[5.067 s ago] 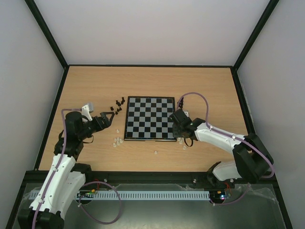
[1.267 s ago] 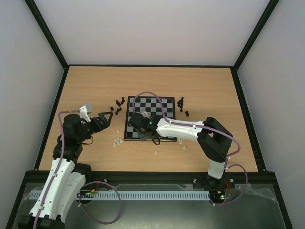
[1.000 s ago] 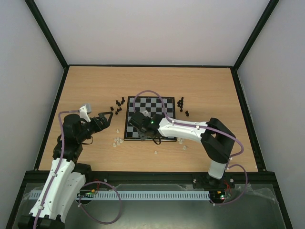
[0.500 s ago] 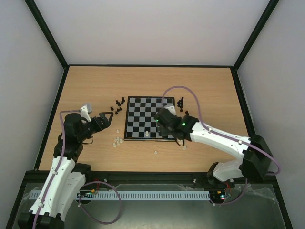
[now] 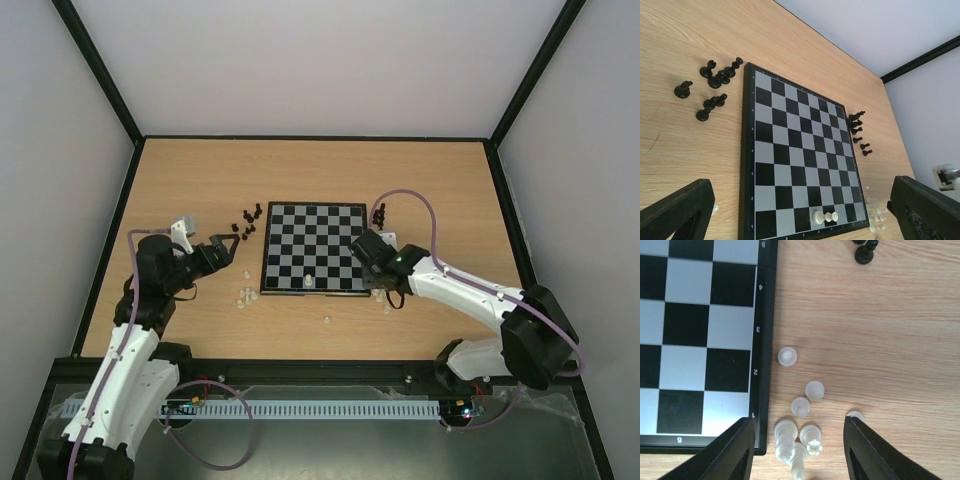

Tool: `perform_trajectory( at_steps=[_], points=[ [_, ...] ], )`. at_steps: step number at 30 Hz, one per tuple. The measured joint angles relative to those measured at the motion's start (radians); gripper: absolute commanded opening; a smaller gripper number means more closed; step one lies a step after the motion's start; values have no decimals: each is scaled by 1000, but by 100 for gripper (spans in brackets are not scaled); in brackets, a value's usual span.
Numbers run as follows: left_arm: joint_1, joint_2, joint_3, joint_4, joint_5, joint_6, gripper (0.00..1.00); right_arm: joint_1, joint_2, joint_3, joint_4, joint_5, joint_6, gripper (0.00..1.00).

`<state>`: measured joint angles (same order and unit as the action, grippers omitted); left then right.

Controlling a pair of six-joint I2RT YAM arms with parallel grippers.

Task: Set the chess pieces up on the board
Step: Pick up the chess piece at the center of the board.

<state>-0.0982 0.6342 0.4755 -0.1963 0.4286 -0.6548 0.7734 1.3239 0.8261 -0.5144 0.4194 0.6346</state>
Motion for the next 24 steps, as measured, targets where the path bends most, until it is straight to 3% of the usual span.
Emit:
perform_trajectory(
  at_steps=[9, 24],
  points=[
    [0, -6, -16, 8, 1, 0, 99, 0, 9, -49, 42, -52, 8, 34],
    [0, -5, -28, 18, 1, -1, 99, -1, 19, -85, 76, -94, 9, 22]
  ],
)
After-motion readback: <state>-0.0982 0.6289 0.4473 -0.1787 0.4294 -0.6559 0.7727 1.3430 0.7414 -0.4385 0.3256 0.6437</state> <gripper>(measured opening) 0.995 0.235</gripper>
